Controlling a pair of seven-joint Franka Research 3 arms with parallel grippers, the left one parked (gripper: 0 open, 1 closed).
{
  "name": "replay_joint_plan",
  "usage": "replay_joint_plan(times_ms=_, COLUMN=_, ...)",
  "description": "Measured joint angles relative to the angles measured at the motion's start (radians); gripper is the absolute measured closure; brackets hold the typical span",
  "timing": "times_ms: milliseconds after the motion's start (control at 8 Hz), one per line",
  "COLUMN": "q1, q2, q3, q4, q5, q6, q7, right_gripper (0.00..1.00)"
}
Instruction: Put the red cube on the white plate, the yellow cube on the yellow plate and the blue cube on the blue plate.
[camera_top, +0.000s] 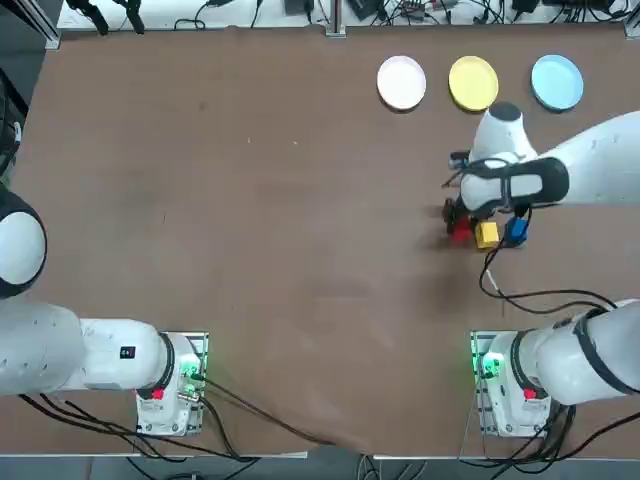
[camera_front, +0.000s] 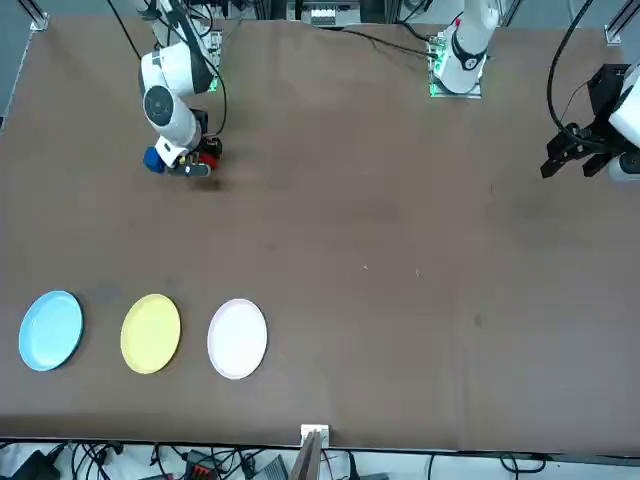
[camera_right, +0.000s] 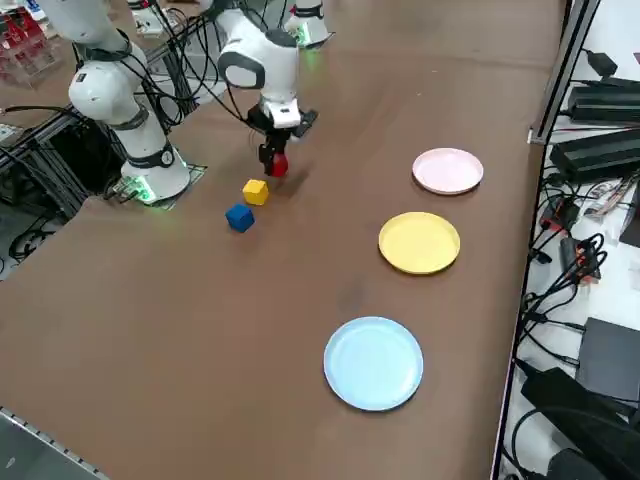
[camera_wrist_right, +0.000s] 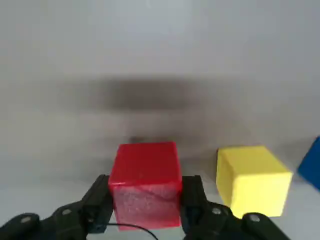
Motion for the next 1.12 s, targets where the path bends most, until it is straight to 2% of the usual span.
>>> replay_joint_plan(times_ms=125, q1=-0.006, q2=-0.011, q3=-0.008, q4=0.118, q5=0.0, q6=-0.093, q7=0.0, right_gripper=0.31)
replay_joint_plan(times_ms=250, q1=-0.019, q2=0.017, q3=-0.016, q4=0.27, q5=0.0, q6=-0.183, q7=0.0, right_gripper=0.31)
replay_joint_plan(times_ms=375, q1=-0.035, q2=0.095, q3=-0.02, q4=0.441, q5=0.0, q6=-0.253, q7=-0.002, right_gripper=0.31)
replay_joint_plan(times_ms=625, q1=-0.045, q2=0.379, q3=-0.02, q4=0.824, q5=-0.001, q6=-0.368, q7=-0.01, right_gripper=0.31)
replay_joint_plan(times_ms=875, q1=-0.043, q2=0.672, q3=-0.017, q4=1.168, q5=-0.001, q6=-0.406, q7=-0.046, right_gripper=0.31)
replay_joint_plan(times_ms=1000, q1=-0.04, q2=0.783, q3=-0.015, q4=1.297, q5=-0.001, q6=-0.39, q7=-0.062, right_gripper=0.31)
replay_joint_plan(times_ms=1125, q1=-0.037, q2=0.857, q3=-0.012, q4=1.37, q5=-0.001, q6=-0.343, q7=-0.066, right_gripper=0.31)
